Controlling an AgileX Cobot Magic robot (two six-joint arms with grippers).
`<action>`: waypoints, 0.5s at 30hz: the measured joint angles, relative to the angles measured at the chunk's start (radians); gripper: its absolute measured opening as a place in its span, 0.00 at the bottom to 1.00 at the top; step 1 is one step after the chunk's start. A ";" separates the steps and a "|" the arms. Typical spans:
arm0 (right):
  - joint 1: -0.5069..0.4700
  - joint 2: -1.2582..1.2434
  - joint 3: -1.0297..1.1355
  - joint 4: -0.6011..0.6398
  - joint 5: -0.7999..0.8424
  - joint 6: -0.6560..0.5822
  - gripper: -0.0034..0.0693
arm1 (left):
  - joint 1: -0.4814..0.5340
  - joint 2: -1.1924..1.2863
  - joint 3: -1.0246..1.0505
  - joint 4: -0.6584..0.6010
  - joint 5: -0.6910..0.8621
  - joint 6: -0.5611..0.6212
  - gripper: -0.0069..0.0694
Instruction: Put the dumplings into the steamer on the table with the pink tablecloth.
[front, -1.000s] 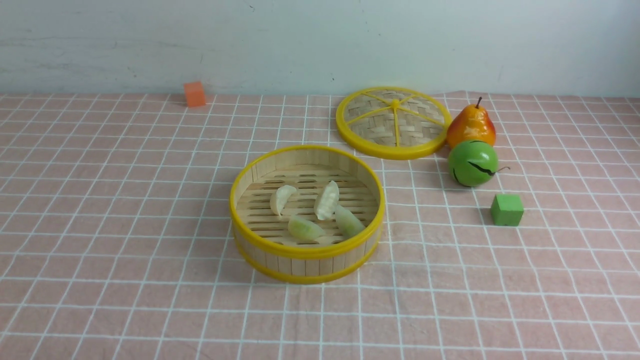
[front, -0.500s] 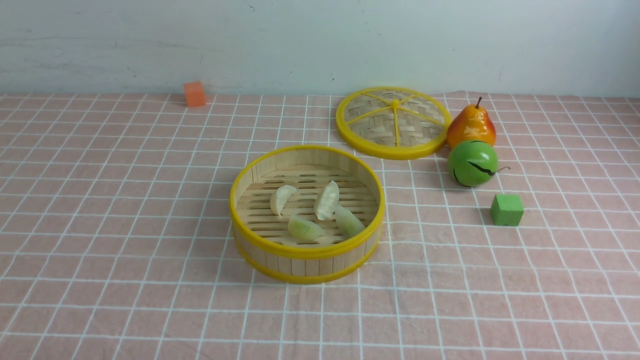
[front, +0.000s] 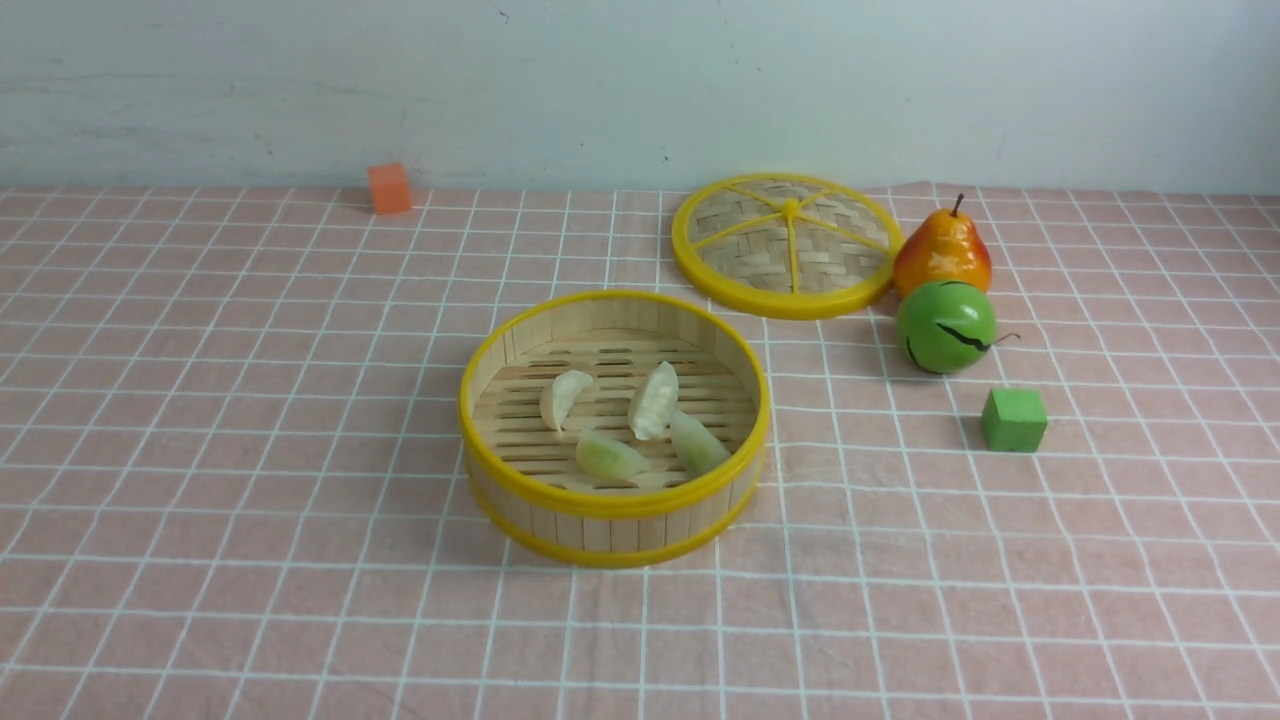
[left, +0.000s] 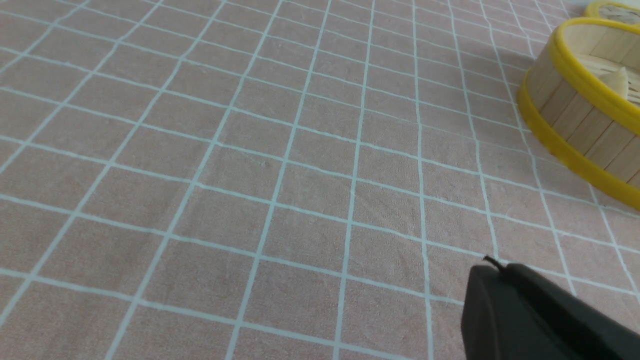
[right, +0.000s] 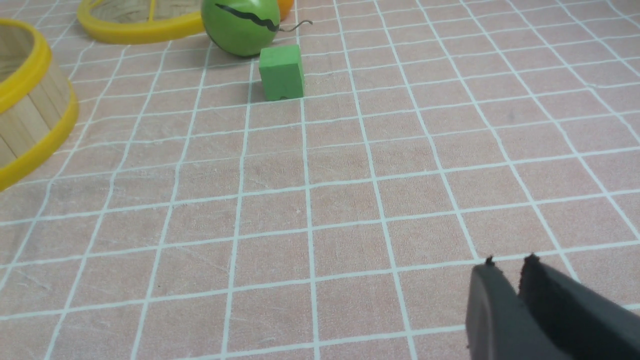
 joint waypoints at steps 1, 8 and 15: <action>0.000 0.000 0.000 0.000 0.000 0.000 0.16 | 0.000 0.000 0.000 0.000 0.000 0.000 0.07; 0.000 0.000 0.000 0.000 0.000 0.000 0.17 | 0.000 0.000 0.000 0.000 0.000 0.000 0.07; 0.000 0.000 0.000 0.001 0.000 0.000 0.18 | 0.000 0.000 0.000 0.000 0.000 0.000 0.07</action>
